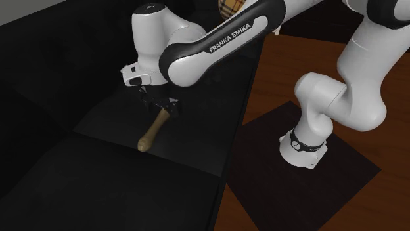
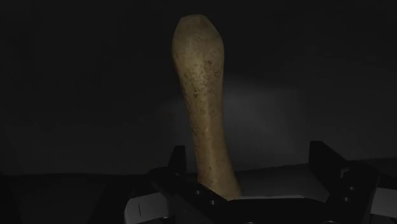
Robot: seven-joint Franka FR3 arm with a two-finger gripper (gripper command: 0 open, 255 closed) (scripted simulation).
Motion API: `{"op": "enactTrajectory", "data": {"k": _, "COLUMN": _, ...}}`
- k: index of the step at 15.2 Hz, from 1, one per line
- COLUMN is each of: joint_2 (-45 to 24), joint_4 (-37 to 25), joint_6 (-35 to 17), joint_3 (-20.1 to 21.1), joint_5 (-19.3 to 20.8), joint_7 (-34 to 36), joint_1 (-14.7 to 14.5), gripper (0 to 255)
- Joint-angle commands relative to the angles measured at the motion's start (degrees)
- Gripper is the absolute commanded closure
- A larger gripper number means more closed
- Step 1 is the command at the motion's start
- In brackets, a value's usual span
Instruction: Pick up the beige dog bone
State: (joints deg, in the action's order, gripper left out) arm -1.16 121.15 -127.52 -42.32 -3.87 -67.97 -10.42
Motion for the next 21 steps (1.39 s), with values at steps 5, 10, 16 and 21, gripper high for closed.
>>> {"op": "enactTrajectory", "data": {"k": 5, "joint_2": -10.70, "joint_4": -5.27, "joint_6": -1.69, "joint_3": 0.88, "joint_5": -10.10, "joint_7": -11.76, "joint_1": 2.88, "gripper": 0}}
{"op": "enactTrajectory", "data": {"k": 10, "joint_2": -13.38, "joint_4": -3.69, "joint_6": -5.15, "joint_3": 1.91, "joint_5": -12.94, "joint_7": -13.80, "joint_1": 3.77, "gripper": 0}}
{"op": "enactTrajectory", "data": {"k": 16, "joint_2": -13.39, "joint_4": -3.71, "joint_6": -5.13, "joint_3": 1.90, "joint_5": -12.94, "joint_7": -13.86, "joint_1": 3.84, "gripper": 255}}
{"op": "enactTrajectory", "data": {"k": 21, "joint_2": -13.38, "joint_4": -3.71, "joint_6": -5.13, "joint_3": 1.90, "joint_5": -12.94, "joint_7": -13.86, "joint_1": 3.84, "gripper": 255}}
